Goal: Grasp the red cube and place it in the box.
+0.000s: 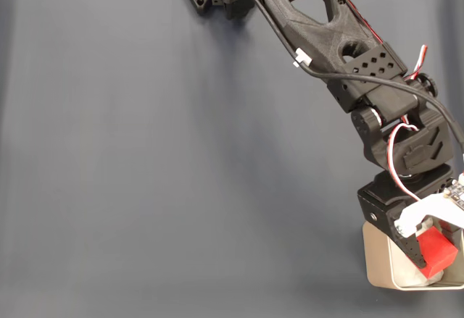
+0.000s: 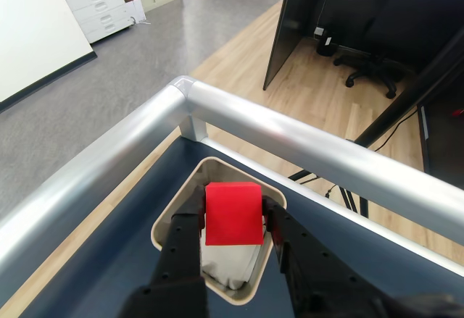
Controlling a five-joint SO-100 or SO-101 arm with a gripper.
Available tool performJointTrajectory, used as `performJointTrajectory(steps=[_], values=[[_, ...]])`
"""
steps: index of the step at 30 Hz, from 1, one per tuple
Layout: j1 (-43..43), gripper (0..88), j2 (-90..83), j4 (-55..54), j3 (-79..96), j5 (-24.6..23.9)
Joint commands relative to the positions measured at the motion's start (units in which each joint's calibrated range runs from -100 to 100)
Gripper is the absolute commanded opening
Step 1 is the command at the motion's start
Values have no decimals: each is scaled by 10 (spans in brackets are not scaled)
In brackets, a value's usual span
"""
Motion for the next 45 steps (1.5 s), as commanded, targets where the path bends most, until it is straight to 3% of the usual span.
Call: performJointTrajectory(steps=[1,11,17,24,45], values=[[0,50,-5,-10,-26,-4],[0,66,-11,-8,-21,-6],[1,284,-18,-8,-13,-15],[1,385,-23,-8,-2,-11],[0,424,-24,-8,-1,-5]])
